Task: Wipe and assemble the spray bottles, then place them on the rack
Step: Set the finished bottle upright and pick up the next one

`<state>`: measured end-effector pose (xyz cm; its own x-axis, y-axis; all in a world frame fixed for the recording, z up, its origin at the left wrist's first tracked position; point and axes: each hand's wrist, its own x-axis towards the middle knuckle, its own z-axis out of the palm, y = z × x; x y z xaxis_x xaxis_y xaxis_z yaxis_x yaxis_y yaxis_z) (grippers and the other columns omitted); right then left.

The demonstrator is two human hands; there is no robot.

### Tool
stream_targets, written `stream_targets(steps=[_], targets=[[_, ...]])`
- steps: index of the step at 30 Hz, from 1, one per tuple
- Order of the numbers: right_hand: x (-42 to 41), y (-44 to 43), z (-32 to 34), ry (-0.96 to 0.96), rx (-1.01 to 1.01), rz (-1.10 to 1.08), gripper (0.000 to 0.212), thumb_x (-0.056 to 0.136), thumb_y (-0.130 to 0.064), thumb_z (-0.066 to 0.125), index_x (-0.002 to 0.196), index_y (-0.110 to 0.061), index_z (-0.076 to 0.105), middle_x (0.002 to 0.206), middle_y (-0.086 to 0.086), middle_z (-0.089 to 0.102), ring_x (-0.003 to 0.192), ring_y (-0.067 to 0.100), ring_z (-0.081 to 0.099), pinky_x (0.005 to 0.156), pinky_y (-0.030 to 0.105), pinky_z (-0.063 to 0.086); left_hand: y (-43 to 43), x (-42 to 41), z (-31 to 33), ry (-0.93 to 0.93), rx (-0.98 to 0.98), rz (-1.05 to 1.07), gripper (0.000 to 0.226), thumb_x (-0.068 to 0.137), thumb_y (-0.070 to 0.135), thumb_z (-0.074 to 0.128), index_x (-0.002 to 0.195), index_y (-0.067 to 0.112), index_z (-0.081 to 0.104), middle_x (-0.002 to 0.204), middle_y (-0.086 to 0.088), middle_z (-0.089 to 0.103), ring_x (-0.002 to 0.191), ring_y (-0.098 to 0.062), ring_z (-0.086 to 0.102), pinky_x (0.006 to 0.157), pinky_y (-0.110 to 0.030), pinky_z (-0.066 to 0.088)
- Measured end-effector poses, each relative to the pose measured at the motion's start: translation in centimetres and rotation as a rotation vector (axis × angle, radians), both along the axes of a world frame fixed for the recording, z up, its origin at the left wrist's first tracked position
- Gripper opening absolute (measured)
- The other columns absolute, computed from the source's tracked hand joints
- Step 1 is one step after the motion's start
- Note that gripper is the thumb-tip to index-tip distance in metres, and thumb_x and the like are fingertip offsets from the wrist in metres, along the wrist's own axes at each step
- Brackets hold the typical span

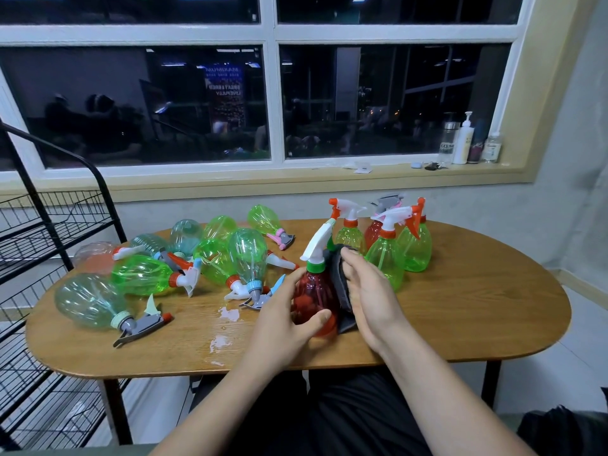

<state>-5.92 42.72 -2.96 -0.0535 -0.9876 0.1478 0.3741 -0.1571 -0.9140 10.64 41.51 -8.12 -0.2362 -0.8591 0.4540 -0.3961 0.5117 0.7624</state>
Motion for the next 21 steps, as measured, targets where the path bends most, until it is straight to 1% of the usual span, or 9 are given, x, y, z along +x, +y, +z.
stream_targets(steps=[1,4,7,10,14,16,18,19,21], targets=[[0.0,0.0,0.0,0.014,-0.004,-0.016,0.063,0.094,-0.057,0.071,0.143,-0.018,0.066,0.142,0.006,0.069,0.139,0.023,0.06,0.118,0.05,0.045,0.0,0.0,0.0,0.002,0.001,-0.002,0.078,0.087,0.043,0.085,0.152,0.05,0.041,0.134,0.029,0.065,0.116,0.007,0.066,0.104,-0.024,0.054],[0.4,0.4,0.7,0.046,-0.037,-0.037,0.046,0.103,-0.042,0.063,0.139,-0.013,0.067,0.136,0.01,0.072,0.129,0.018,0.066,0.115,0.047,0.05,0.2,-0.1,0.2,0.009,-0.003,-0.009,0.077,0.088,0.036,0.085,0.148,0.054,0.041,0.129,0.037,0.063,0.113,0.008,0.067,0.099,-0.015,0.052],[0.4,0.4,0.8,0.038,-0.053,-0.076,0.067,0.09,-0.053,0.067,0.148,-0.021,0.061,0.145,-0.001,0.067,0.134,0.012,0.063,0.119,0.045,0.046,0.3,0.0,0.3,0.015,-0.005,-0.014,0.076,0.089,0.033,0.085,0.15,0.049,0.043,0.128,0.037,0.063,0.112,0.007,0.068,0.097,-0.012,0.051],[0.5,0.8,1.1,0.089,-0.073,-0.1,0.073,0.085,-0.057,0.068,0.149,-0.023,0.061,0.146,-0.006,0.065,0.136,0.009,0.06,0.121,0.043,0.044,0.3,-0.1,0.3,0.025,0.002,-0.022,0.077,0.089,0.033,0.085,0.154,0.042,0.043,0.128,0.034,0.066,0.111,0.007,0.068,0.096,-0.013,0.051],[0.5,1.4,1.2,0.143,-0.089,-0.15,0.065,0.092,-0.05,0.069,0.15,-0.021,0.061,0.148,-0.012,0.063,0.136,0.003,0.058,0.121,0.04,0.043,0.3,-0.1,0.3,0.024,0.001,-0.019,0.076,0.089,0.032,0.085,0.153,0.043,0.044,0.127,0.034,0.066,0.111,0.007,0.068,0.096,-0.013,0.051],[0.4,1.5,1.1,0.154,-0.073,-0.15,0.063,0.093,-0.048,0.069,0.15,-0.022,0.061,0.147,-0.012,0.063,0.135,0.003,0.058,0.121,0.038,0.044,0.2,-0.1,0.3,0.018,-0.001,-0.011,0.074,0.089,0.03,0.085,0.148,0.049,0.044,0.126,0.035,0.066,0.111,0.007,0.068,0.094,-0.01,0.049],[0.4,1.5,1.3,0.157,-0.056,-0.144,0.044,0.101,-0.039,0.068,0.143,-0.026,0.064,0.138,-0.008,0.07,0.127,0.007,0.065,0.113,0.037,0.05,0.3,-0.2,0.3,0.016,0.005,-0.012,0.075,0.09,0.029,0.085,0.147,0.052,0.042,0.126,0.036,0.065,0.111,0.008,0.068,0.093,-0.009,0.049],[0.3,1.5,1.5,0.141,-0.05,-0.152,0.035,0.104,-0.034,0.065,0.138,-0.026,0.065,0.13,-0.002,0.074,0.119,0.011,0.069,0.106,0.036,0.054,0.2,-0.2,0.2,0.015,0.008,-0.013,0.075,0.09,0.031,0.085,0.148,0.051,0.042,0.128,0.034,0.065,0.112,0.007,0.068,0.096,-0.012,0.051],[-0.1,1.5,2.6,0.073,-0.006,-0.129,0.029,0.106,-0.033,0.061,0.132,-0.022,0.066,0.118,0.012,0.077,0.105,0.02,0.071,0.094,0.038,0.055,0.0,-0.1,0.1,0.0,0.009,0.0,0.079,0.088,0.041,0.084,0.153,0.048,0.041,0.134,0.029,0.065,0.117,0.005,0.066,0.103,-0.024,0.054]])
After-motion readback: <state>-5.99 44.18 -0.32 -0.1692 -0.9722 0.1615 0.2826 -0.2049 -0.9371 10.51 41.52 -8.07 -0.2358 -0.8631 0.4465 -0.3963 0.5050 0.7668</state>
